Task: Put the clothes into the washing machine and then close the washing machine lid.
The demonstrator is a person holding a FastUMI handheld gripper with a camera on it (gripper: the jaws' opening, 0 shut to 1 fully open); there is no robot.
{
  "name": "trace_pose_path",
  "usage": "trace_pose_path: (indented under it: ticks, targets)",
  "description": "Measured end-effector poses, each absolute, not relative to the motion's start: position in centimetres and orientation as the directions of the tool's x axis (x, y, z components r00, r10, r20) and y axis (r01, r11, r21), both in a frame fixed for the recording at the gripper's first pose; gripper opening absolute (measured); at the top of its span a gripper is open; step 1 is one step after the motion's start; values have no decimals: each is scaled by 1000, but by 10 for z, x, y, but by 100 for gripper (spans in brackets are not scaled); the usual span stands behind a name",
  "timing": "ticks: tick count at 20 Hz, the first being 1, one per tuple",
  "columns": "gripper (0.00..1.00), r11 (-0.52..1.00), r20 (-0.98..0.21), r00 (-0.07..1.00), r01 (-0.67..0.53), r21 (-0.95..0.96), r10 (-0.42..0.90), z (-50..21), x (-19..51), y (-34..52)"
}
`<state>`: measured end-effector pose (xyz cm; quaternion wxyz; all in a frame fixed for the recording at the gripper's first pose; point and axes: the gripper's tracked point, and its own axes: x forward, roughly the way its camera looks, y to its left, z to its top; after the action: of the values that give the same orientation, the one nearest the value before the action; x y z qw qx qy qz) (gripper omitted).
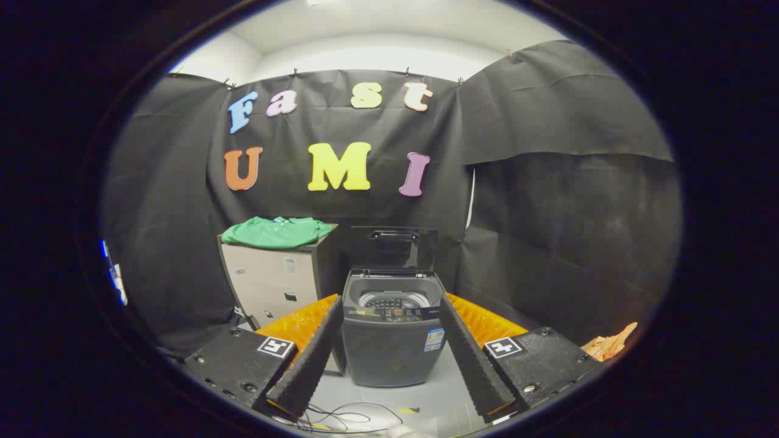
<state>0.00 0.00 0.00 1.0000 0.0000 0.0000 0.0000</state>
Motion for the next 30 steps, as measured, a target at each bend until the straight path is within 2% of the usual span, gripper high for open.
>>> trace_pose_path:
  ticks: [15,22,30]
  targets:
    - [99,998,-20,998,62,0,-62,16,18,-1]
    - [99,997,44,996,77,30,-79,76,63,4]
    - [99,995,103,991,76,63,-83,158,149,37]
